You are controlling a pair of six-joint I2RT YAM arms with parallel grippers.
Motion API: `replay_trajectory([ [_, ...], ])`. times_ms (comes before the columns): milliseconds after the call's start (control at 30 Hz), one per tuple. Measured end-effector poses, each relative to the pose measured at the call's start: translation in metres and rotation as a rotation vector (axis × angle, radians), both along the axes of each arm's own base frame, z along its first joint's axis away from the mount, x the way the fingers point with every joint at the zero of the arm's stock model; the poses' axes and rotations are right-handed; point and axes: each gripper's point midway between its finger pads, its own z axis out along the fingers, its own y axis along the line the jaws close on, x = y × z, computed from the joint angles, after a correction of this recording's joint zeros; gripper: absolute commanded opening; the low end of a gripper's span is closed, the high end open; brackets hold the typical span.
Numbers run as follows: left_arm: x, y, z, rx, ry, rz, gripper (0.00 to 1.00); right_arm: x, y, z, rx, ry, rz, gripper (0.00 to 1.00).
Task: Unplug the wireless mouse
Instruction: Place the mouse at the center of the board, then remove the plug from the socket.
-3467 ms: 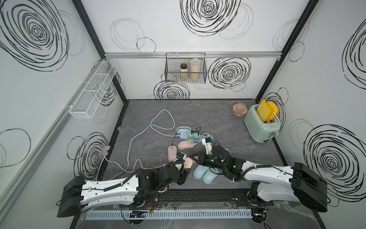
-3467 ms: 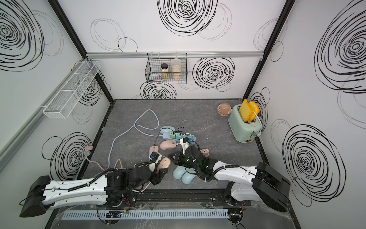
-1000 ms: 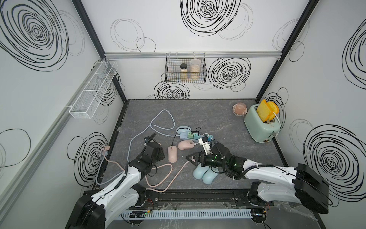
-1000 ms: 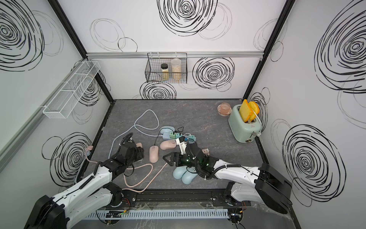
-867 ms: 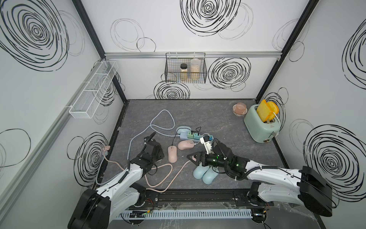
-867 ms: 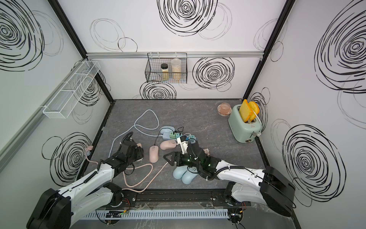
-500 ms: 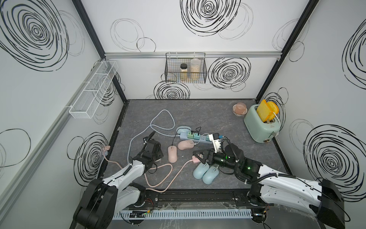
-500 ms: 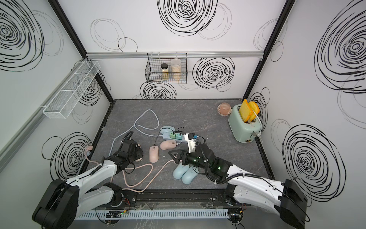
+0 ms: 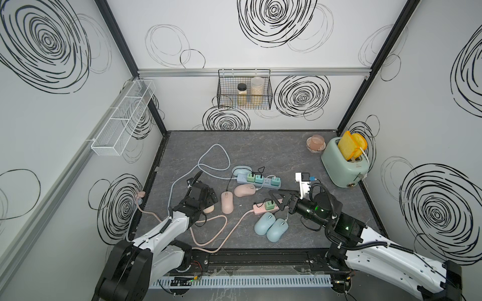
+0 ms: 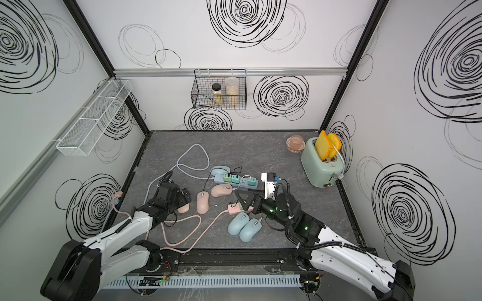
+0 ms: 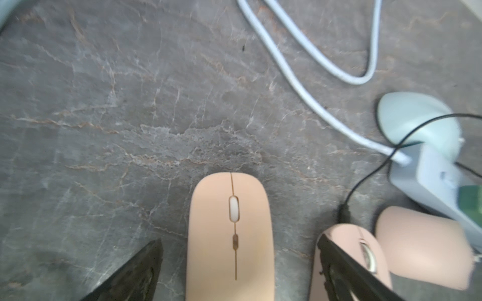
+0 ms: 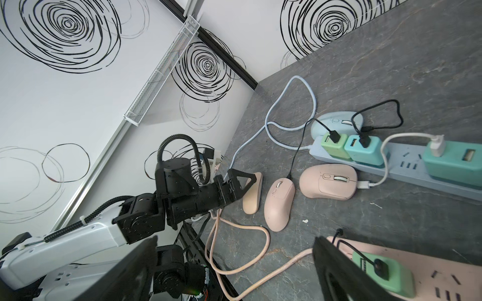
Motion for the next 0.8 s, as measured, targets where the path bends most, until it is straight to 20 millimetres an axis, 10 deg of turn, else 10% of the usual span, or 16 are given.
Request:
replay_trajectory([
  [333, 0.015, -0.043, 0.156, -0.12, -0.399, -0.133, 0.98, 0.004, -0.003, -0.004, -0.01, 0.002, -0.017, 0.95],
  [800, -0.013, -0.094, 0.155, -0.181, -0.389, -0.334, 0.98, 0.009, -0.003, -0.013, -0.035, 0.022, -0.028, 0.95],
])
